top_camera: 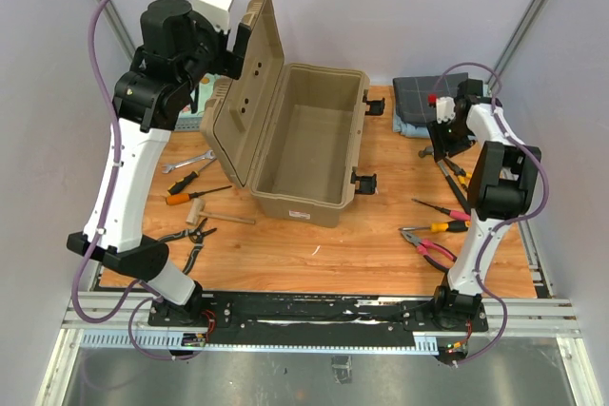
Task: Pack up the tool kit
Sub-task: Pick up the hammer at the center of the board.
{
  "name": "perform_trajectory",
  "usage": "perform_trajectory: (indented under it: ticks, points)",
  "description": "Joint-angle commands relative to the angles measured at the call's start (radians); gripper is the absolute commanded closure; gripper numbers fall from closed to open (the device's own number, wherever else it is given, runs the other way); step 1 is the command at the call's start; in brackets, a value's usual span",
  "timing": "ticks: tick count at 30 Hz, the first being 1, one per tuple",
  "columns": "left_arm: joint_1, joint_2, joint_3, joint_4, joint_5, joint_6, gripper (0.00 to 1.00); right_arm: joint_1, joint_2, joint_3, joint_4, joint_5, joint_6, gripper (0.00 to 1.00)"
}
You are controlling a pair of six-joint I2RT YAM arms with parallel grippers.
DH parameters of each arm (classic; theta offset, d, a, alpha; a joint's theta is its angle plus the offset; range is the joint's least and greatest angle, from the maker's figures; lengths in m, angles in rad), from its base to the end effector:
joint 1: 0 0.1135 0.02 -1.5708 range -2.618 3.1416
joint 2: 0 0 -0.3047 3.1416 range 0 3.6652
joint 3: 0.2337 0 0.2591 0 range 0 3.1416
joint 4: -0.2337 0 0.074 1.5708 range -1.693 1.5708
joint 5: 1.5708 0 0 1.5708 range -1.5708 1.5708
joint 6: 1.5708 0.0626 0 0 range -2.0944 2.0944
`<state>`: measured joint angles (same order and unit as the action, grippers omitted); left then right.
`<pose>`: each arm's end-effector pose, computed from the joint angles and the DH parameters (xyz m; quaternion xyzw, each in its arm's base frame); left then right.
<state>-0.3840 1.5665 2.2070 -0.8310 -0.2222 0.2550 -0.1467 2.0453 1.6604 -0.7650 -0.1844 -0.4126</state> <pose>0.2996 -0.1062 0.5914 0.1737 0.7498 0.0445 0.6369 0.4674 -0.0575 0.2218 -0.1481 0.9626 0.0291 0.2248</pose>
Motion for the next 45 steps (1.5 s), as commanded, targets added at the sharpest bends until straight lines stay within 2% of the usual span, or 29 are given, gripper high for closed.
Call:
perform_trajectory:
  ticks: [1, 23, 29, 33, 37, 45]
  points:
    - [-0.007, -0.029, -0.034, 0.043, 0.018, 0.014, 0.12, 0.021, 0.038, 0.047, -0.030, -0.018, -0.032, 0.54]
    - [-0.007, -0.041, -0.075, 0.050, 0.061, 0.008, 0.13, 0.041, 0.203, 0.123, -0.050, -0.035, -0.032, 0.63]
    - [-0.008, -0.039, -0.077, 0.050, 0.071, 0.004, 0.14, 0.041, 0.223, 0.159, -0.118, -0.034, -0.038, 0.97]
    - [-0.010, -0.040, -0.078, 0.050, 0.075, -0.001, 0.14, 0.041, 0.160, 0.145, -0.134, -0.039, -0.034, 0.99]
    - [-0.012, -0.044, -0.077, 0.049, 0.072, -0.001, 0.14, 0.041, 0.032, 0.145, -0.133, -0.058, -0.007, 0.99]
    - [-0.015, -0.063, -0.077, 0.049, 0.067, -0.008, 0.14, 0.041, -0.203, 0.225, -0.132, -0.057, 0.081, 0.99]
